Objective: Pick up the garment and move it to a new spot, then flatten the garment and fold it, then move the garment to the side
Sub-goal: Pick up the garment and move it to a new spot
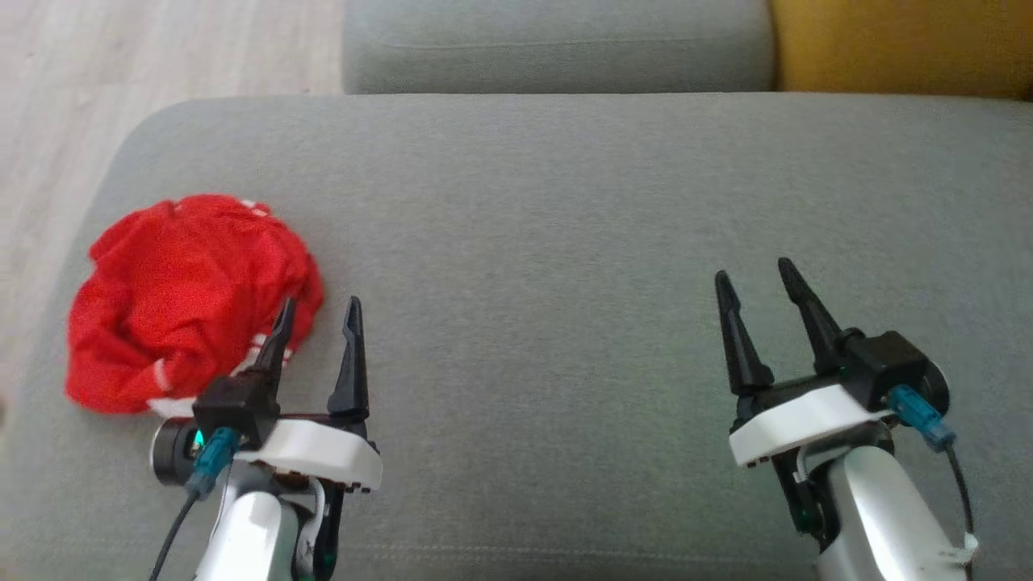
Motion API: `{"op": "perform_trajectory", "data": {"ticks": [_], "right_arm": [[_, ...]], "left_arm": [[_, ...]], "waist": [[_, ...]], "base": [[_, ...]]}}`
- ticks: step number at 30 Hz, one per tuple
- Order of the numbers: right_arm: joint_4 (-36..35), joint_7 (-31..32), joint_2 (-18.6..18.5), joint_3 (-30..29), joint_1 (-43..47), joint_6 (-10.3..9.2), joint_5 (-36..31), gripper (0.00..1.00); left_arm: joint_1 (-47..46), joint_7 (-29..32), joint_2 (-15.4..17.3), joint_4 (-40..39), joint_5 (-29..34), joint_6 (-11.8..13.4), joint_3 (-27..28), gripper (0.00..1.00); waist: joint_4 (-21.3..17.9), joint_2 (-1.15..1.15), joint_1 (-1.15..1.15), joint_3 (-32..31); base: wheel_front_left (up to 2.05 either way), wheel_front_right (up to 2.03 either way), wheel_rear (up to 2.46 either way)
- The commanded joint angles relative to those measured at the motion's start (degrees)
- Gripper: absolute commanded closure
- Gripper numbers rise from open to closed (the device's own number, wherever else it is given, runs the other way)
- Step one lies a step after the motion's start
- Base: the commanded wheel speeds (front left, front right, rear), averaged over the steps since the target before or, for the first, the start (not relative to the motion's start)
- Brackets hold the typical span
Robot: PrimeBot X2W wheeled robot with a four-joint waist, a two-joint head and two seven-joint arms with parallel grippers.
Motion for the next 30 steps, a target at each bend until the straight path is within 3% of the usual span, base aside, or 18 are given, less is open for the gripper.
{"op": "perform_trajectory", "data": {"ticks": [1, 16, 30], "right_arm": [[-1.71, 0.13, -0.11, 1.73, -1.51, 0.44, 0.23, 0.00], [-0.99, -0.34, -0.10, 5.60, -0.95, 0.44, 2.37, 0.00], [0.08, -0.88, -0.10, 6.64, -0.41, 0.44, 3.21, 0.00]], "left_arm": [[-1.88, -0.51, 0.18, -2.33, -0.26, 0.47, 2.09, 0.00], [1.49, -0.51, 0.17, -7.03, 0.83, 0.61, 4.10, 0.00], [2.75, -0.51, 0.20, -8.92, 3.61, 0.41, 4.85, 0.00]], "waist": [[2.47, 0.00, 0.00, -0.22], [15.89, 0.00, 0.00, -0.65], [19.54, 0.00, 0.00, -0.39]], "base": [[0.00, 0.00, 0.00], [0.00, 0.00, 0.00], [0.00, 0.00, 0.00]]}}
